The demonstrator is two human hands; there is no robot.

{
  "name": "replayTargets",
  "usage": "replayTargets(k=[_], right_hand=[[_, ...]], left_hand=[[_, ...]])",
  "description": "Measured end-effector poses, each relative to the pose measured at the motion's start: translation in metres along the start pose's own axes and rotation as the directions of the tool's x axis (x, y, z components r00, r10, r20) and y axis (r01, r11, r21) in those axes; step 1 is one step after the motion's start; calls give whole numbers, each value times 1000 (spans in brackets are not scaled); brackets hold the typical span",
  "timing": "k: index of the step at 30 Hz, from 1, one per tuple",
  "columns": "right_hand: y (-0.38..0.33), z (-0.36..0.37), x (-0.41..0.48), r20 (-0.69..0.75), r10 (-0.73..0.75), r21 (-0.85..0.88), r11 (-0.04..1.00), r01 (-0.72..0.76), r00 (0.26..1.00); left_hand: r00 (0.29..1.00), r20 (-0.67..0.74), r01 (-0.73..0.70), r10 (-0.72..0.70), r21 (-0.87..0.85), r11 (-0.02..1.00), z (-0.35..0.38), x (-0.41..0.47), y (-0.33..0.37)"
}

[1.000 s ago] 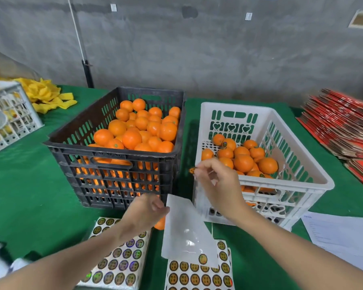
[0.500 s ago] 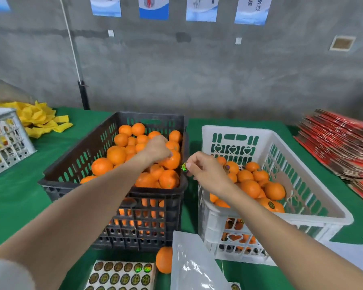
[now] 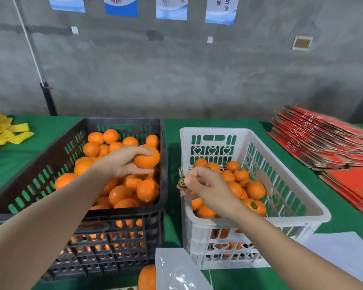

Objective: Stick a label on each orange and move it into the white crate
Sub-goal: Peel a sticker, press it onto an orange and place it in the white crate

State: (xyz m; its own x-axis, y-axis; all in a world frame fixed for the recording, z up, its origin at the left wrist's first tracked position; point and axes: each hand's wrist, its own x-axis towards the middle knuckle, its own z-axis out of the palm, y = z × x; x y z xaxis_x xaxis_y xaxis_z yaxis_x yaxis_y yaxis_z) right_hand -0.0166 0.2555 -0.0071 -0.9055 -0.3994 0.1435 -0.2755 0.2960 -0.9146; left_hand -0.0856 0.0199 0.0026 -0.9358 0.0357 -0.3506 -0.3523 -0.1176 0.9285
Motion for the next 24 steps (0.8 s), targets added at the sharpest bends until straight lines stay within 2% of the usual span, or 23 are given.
replayTargets(k=[2,4,9,11,18,24], right_hand=[[-6,-1,-2,-3,-25,14,1000,25,1000],[-14,0,-3,0,-51,51,997,51,999],[-37,3,-8,18,-149,48,988,148,989],[-44,5,-11,29,-177,13,984,176,984],[-48,1,-21,114,-236,-93,964,247,965],[-44,-9,-30,191,-262,-208,931,300,946]], left_hand=[[1000,21,15,-11,-202,979,-5,-20,2],[997,76,15,6,-273,962,-2,-41,2],[973,162,-77,167,-452,888,16,-88,-10],[965,164,-107,207,-472,875,23,-102,-16],[972,157,-92,173,-425,901,50,-126,-39],[963,173,-112,206,-440,891,67,-130,-51]])
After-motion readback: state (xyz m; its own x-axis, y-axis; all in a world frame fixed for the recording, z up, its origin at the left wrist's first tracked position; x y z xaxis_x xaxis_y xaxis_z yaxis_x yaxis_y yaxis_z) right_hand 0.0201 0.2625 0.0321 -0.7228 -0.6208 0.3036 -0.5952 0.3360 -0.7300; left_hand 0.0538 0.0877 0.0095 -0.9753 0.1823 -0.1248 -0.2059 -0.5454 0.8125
